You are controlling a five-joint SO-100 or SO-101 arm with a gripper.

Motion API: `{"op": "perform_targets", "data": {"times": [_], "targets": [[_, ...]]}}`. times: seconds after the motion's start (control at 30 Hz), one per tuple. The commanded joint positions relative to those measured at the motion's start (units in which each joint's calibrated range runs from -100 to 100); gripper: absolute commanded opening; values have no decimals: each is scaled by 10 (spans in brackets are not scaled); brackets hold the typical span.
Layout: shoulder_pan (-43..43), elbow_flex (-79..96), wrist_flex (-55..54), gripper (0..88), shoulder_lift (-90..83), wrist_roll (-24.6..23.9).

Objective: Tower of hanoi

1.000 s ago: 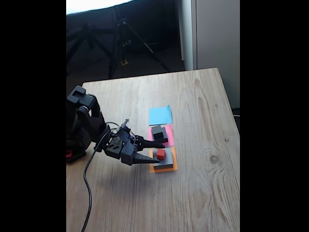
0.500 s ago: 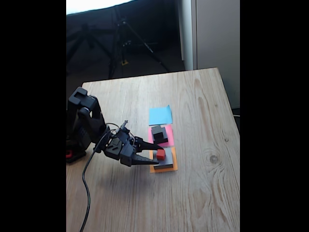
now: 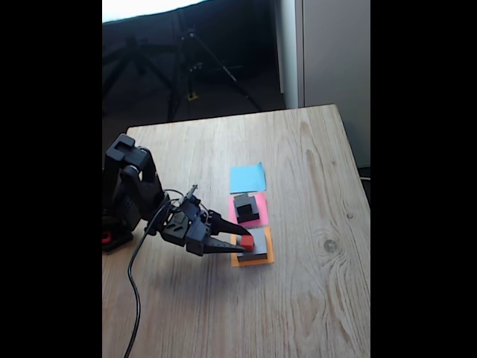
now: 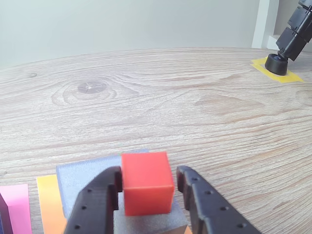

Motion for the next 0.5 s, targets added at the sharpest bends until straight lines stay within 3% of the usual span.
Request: {"op": "perform_targets", "data": {"times": [0.0, 0.47], "targets": [[-9, -7, -12, 79, -5, 9], [-19, -6, -14, 39, -7, 9]]}}
